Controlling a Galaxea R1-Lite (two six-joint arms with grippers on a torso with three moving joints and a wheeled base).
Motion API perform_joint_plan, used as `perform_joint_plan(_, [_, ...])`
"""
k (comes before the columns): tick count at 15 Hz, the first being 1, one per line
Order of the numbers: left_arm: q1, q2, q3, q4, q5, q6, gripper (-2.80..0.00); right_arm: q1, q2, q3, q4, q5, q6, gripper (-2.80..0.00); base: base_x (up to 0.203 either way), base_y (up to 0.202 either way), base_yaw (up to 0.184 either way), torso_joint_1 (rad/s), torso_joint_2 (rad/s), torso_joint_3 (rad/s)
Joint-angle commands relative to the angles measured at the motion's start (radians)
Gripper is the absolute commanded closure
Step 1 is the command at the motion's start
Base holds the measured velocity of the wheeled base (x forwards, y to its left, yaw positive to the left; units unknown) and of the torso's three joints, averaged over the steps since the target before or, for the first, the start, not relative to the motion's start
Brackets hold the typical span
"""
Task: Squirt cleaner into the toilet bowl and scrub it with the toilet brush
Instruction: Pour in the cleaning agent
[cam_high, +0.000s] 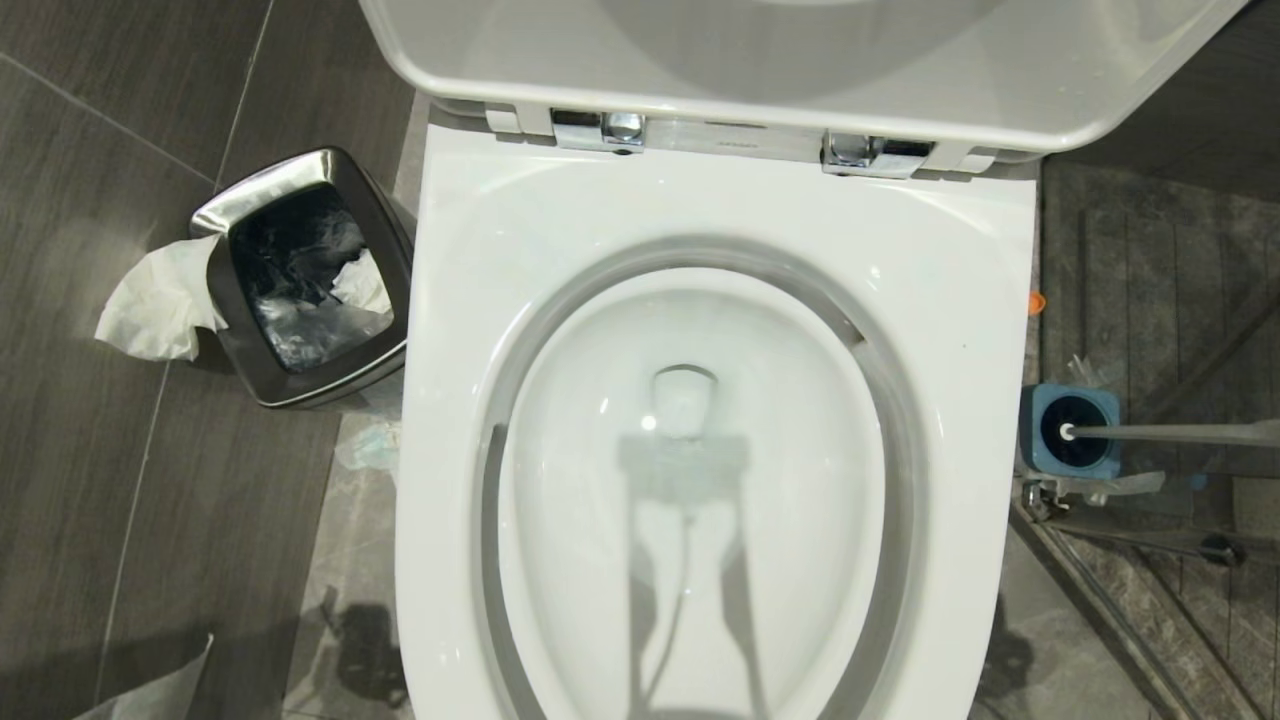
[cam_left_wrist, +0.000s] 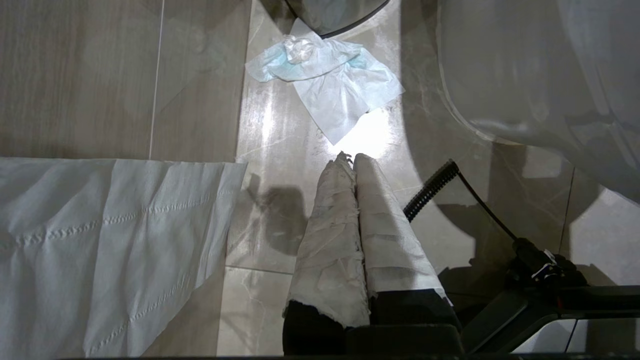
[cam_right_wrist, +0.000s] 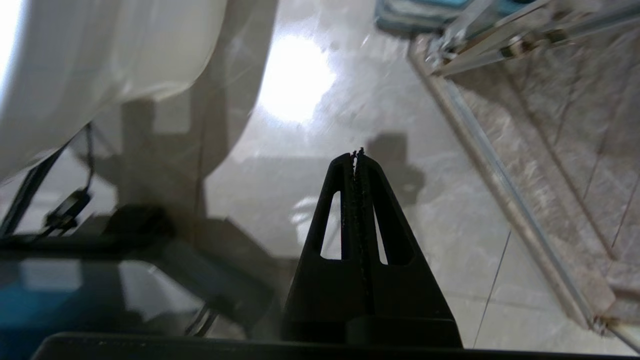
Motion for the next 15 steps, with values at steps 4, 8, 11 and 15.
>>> perform_joint_plan(4, [0.001,0.001,0.000,-0.001,0.000,0.000,0.00,0.001,0.466,-0.237,0.041,0.064,0.014,0.00,0.000,0.000,0.000,0.000,0.00,0.000])
perform_joint_plan(8, [0.001,0.001,0.000,0.001,0.000,0.000,0.00,0.000,0.857,-0.354,-0.030,0.075,-0.040,0.00,0.000,0.000,0.000,0.000,0.00,0.000])
perform_joint_plan(11, [0.001,0.001,0.000,0.000,0.000,0.000,0.00,-0.001,1.117,-0.343,-0.368,0.076,-0.089,0.00,0.000,0.000,0.000,0.000,0.00,0.000])
perform_joint_plan(15, [0.001,0.001,0.000,0.001,0.000,0.000,0.00,-0.003,1.396,-0.180,-1.042,0.076,-0.103,0.00,0.000,0.000,0.000,0.000,0.00,0.000])
